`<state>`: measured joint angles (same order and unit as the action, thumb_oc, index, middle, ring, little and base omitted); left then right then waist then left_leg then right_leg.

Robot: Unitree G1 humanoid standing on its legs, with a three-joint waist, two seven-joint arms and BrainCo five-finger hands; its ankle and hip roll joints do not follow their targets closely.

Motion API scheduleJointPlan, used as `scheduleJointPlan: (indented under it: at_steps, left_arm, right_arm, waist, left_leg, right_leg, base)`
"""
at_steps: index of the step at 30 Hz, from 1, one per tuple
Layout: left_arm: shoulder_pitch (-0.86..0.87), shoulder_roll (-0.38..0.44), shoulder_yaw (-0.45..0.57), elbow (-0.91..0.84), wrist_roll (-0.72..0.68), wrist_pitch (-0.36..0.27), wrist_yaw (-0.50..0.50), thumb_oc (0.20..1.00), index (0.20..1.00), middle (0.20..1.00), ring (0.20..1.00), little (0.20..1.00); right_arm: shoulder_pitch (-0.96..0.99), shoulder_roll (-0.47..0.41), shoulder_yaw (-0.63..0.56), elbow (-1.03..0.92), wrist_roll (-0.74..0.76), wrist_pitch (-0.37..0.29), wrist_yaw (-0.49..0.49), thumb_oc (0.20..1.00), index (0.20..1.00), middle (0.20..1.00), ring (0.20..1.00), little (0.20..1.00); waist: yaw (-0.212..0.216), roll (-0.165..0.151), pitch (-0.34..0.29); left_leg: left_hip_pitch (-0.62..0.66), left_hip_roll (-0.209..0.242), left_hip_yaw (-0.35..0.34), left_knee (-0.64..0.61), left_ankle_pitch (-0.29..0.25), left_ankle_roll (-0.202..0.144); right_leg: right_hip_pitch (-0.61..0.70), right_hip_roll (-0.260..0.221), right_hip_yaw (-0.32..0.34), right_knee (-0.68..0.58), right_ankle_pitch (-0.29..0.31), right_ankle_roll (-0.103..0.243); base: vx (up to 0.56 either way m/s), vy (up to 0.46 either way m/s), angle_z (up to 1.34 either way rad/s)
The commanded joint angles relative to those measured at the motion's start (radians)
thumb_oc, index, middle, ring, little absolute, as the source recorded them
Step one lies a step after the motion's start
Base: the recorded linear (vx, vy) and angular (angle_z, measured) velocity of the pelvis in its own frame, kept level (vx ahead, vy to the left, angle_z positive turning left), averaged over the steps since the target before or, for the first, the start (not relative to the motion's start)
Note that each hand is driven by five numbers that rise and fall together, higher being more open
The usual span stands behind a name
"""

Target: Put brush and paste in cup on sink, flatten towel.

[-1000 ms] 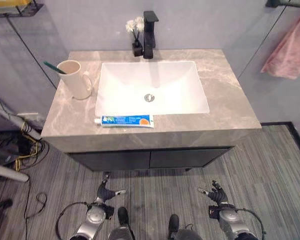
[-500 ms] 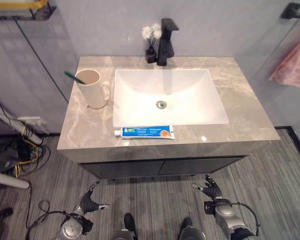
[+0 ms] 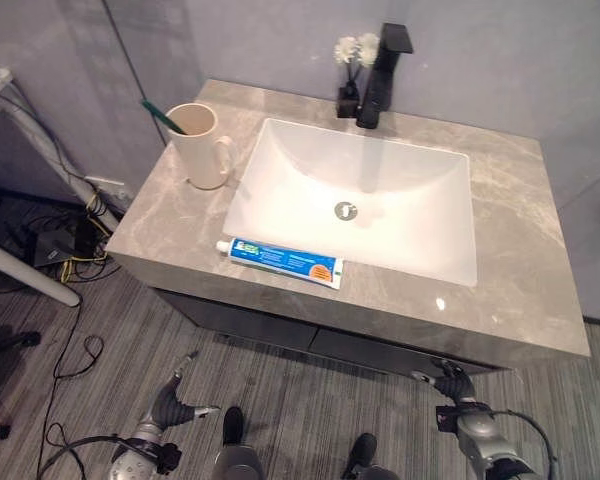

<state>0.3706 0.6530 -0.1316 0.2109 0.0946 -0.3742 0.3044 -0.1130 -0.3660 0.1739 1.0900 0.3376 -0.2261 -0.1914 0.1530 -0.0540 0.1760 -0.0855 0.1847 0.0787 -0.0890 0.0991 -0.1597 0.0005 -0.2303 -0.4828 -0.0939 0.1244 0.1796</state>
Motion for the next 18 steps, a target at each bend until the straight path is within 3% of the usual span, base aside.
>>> scheduleJointPlan:
  at_steps: [1, 6, 7, 8, 9, 11, 15, 18]
  left_arm:
    - [0.034, 0.126, 0.113, -0.17, -0.005, -0.094, 0.065, 1.0, 1.0, 1.0, 1.0, 1.0]
    - [0.025, 0.254, 0.224, -0.393, -0.06, -0.136, 0.027, 1.0, 1.0, 1.0, 1.0, 1.0]
    - [0.005, 0.348, 0.271, -0.445, -0.097, -0.15, -0.014, 1.0, 1.0, 1.0, 1.0, 1.0]
    - [0.006, 0.349, 0.274, -0.447, -0.1, -0.149, -0.016, 1.0, 1.0, 1.0, 1.0, 1.0]
    - [-0.023, 0.401, 0.303, -0.477, -0.134, -0.155, -0.045, 1.0, 1.0, 1.0, 1.0, 1.0]
    - [-0.07, 0.429, 0.309, -0.492, -0.144, -0.157, -0.053, 1.0, 1.0, 1.0, 1.0, 1.0]
    - [-0.126, 0.41, 0.292, -0.483, -0.177, -0.153, -0.074, 1.0, 1.0, 1.0, 1.0, 1.0]
    - [-0.123, 0.428, 0.299, -0.477, -0.168, -0.152, -0.093, 1.0, 1.0, 1.0, 1.0, 1.0]
  right_arm:
    - [-0.049, -0.025, -0.044, 0.031, 0.029, -0.052, -0.011, 1.0, 1.0, 1.0, 1.0, 1.0]
    - [-0.032, -0.033, -0.071, 0.051, 0.059, -0.039, 0.007, 1.0, 1.0, 1.0, 1.0, 1.0]
    - [-0.026, -0.041, -0.061, 0.049, 0.047, -0.034, 0.02, 1.0, 1.0, 1.0, 1.0, 1.0]
    - [-0.027, -0.04, -0.062, 0.049, 0.047, -0.033, 0.02, 1.0, 1.0, 1.0, 1.0, 1.0]
    - [-0.015, -0.036, -0.054, 0.036, 0.045, -0.033, 0.031, 1.0, 1.0, 1.0, 1.0, 1.0]
    - [-0.007, -0.026, -0.048, 0.005, 0.05, -0.034, 0.037, 1.0, 1.0, 1.0, 1.0, 1.0]
    - [0.007, -0.008, -0.029, -0.046, 0.04, -0.036, 0.047, 1.0, 1.0, 1.0, 1.0, 1.0]
    - [0.036, -0.004, -0.001, -0.124, 0.008, -0.041, 0.061, 1.0, 1.0, 1.0, 1.0, 1.0]
  waist:
    - [0.067, 0.023, -0.01]
    - [0.078, 0.058, -0.018]
    - [0.075, 0.072, -0.025]
    - [0.074, 0.07, -0.025]
    - [0.062, 0.081, -0.033]
    - [0.044, 0.089, -0.04]
    - [0.016, 0.097, -0.049]
    - [-0.015, 0.1, -0.048]
  left_leg:
    - [-0.021, -0.05, -0.068, 0.028, -0.017, 0.036]
    - [-0.028, -0.05, -0.095, 0.027, -0.006, 0.023]
    - [-0.021, -0.047, -0.094, 0.023, -0.007, 0.016]
    - [-0.025, -0.05, -0.096, 0.024, -0.003, 0.018]
    - [-0.018, -0.048, -0.092, 0.018, -0.004, 0.012]
    - [-0.011, -0.048, -0.085, 0.014, -0.005, 0.01]
    - [-0.001, -0.049, -0.058, 0.007, -0.005, 0.012]
    - [0.019, -0.046, -0.016, 0.002, -0.012, 0.015]
  right_leg:
    - [0.022, -0.071, -0.013, 0.032, 0.072, 0.082]
    - [0.04, -0.066, -0.032, 0.027, 0.048, 0.079]
    - [0.047, -0.063, -0.034, 0.03, 0.04, 0.077]
    - [0.045, -0.066, -0.035, 0.03, 0.043, 0.078]
    - [0.049, -0.063, -0.033, 0.031, 0.036, 0.076]
    - [0.047, -0.064, -0.027, 0.032, 0.037, 0.076]
    - [0.031, -0.066, -0.008, 0.031, 0.041, 0.075]
    - [0.008, -0.063, 0.036, 0.031, 0.049, 0.075]
  base:
    - [0.02, -0.072, 0.29]
    - [0.03, -0.058, 0.32]
    - [0.04, -0.036, 0.22]
    - [0.06, -0.052, 0.18]
    - [0.04, -0.023, 0.07]
    - [0.05, -0.005, 0.06]
    - [0.03, 0.018, -0.05]
    - [0.03, 0.04, -0.31]
